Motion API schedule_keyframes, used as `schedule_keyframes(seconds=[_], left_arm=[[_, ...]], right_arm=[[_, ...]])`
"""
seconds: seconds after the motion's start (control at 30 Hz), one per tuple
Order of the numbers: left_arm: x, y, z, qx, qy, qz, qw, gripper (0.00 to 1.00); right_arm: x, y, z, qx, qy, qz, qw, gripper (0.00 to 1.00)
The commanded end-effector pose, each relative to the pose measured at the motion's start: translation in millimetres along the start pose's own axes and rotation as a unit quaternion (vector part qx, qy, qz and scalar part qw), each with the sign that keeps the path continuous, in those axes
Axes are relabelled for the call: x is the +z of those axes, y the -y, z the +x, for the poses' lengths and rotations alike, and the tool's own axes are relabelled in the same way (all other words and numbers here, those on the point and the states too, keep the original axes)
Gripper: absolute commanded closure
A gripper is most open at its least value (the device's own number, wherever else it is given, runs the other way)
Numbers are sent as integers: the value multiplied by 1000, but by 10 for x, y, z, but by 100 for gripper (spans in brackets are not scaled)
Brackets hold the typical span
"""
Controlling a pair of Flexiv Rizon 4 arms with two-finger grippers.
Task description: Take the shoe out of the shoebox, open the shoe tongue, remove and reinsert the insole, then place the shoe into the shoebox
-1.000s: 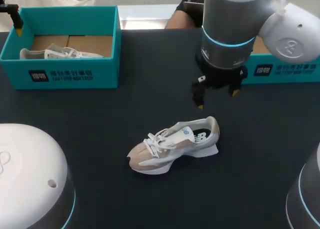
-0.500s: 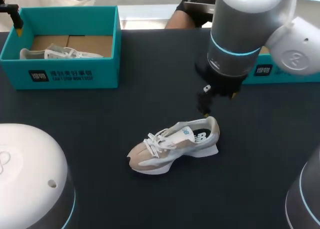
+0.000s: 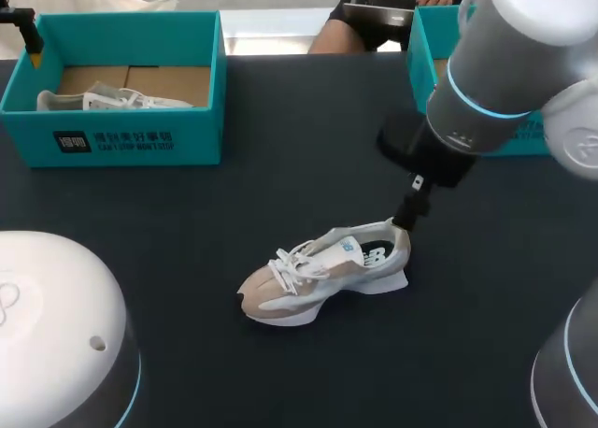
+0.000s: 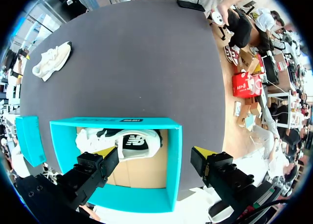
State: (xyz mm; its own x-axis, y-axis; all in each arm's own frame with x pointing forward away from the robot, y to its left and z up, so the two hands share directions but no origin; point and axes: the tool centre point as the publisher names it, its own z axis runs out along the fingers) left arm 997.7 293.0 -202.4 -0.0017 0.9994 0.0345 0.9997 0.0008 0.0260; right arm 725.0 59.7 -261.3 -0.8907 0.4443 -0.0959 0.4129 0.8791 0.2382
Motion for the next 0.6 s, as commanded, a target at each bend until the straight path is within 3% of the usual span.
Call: schedule_keyframes(seconds=[0.03,0.1,0.2,0.27,0.3,0.4,0.5,0.6], left_arm=[[-3,8,2,0,-1,-1,1000,0],[-3,8,2,0,-1,-1,1000,0],[-3,8,2,0,-1,-1,1000,0],[-3,8,2,0,-1,-1,1000,0],[-3,8,2,0,-1,-1,1000,0],[-3,8,2,0,-1,-1,1000,0],[-3,8,2,0,-1,-1,1000,0],[-3,8,2,0,-1,-1,1000,0]], right_arm=[[7,93,-16,-108,-28,-105,988,0],[7,93,-16,-108,-28,-105,988,0],[166,264,0,-125,-11,-218,968,0],[229,393,-5,-135,-14,-245,960,0],[259,469,-19,-134,-1,-285,949,0],[297,652,-80,-134,9,-345,929,0],[322,762,-135,-142,8,-396,907,0],[345,809,-187,-170,-22,-416,893,0]])
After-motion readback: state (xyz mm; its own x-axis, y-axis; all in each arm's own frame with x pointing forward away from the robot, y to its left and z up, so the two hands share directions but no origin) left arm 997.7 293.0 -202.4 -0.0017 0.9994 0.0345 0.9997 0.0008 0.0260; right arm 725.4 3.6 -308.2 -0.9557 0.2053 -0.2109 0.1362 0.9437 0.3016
